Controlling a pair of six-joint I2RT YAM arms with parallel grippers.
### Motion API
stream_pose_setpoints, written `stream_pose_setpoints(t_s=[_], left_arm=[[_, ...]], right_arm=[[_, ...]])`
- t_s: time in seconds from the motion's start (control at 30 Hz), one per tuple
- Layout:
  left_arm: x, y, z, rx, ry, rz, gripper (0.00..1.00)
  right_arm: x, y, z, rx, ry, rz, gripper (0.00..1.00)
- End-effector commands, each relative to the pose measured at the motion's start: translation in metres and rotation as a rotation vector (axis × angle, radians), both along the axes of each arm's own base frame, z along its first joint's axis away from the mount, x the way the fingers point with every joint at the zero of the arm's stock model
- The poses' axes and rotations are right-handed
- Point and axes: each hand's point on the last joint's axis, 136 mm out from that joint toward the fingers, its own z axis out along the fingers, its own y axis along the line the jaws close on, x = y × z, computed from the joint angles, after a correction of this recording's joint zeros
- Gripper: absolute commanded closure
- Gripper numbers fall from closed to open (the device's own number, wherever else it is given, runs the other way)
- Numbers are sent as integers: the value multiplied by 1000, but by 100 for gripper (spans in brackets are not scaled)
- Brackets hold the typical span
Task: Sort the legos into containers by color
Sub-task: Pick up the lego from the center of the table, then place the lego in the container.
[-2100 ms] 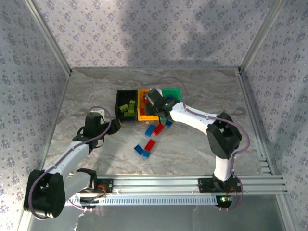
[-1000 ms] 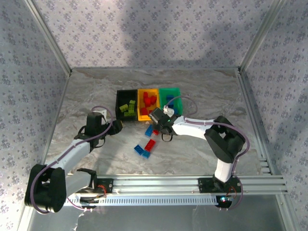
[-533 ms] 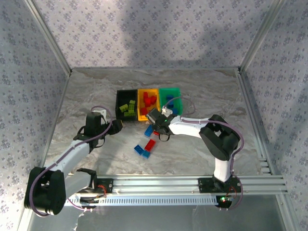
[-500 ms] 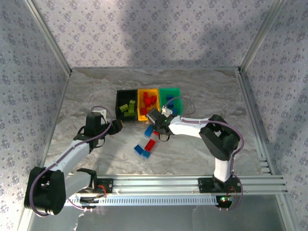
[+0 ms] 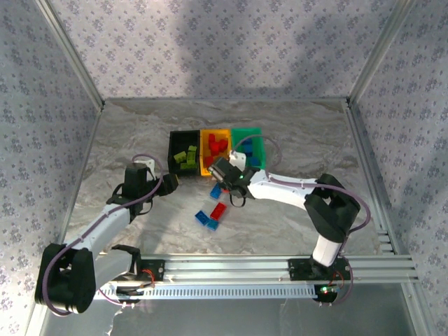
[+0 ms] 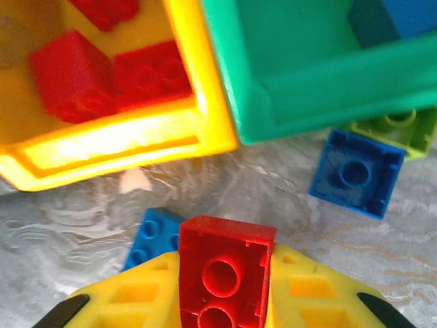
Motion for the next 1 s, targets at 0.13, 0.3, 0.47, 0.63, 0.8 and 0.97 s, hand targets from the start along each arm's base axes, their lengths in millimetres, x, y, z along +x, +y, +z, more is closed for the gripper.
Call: stream_pose_setpoints(t_s=[0.13,0.3,0.47,0.63,0.8,0.97], left_arm=[[5,-3,13,-20,-35,-11,32],[6,-2,12,-17,-33,-10,32],[5,-2,13,-19,-35,-8,32],[5,-1,15,-18,-48,-1,32],[5,0,13,-18,-46,2,32],[5,-1,13,-25,-45,1,32]], right_arm=[[50,10,54,-76,-105,89,69],[86,12,60,-160,-132,95,66],[98,25,54,-193,-111,189,46],[80,31,52,-183,-138,231,37],[45,27,40,-164,-109,271,37],[-6,24,19,-129,-10,320,37]])
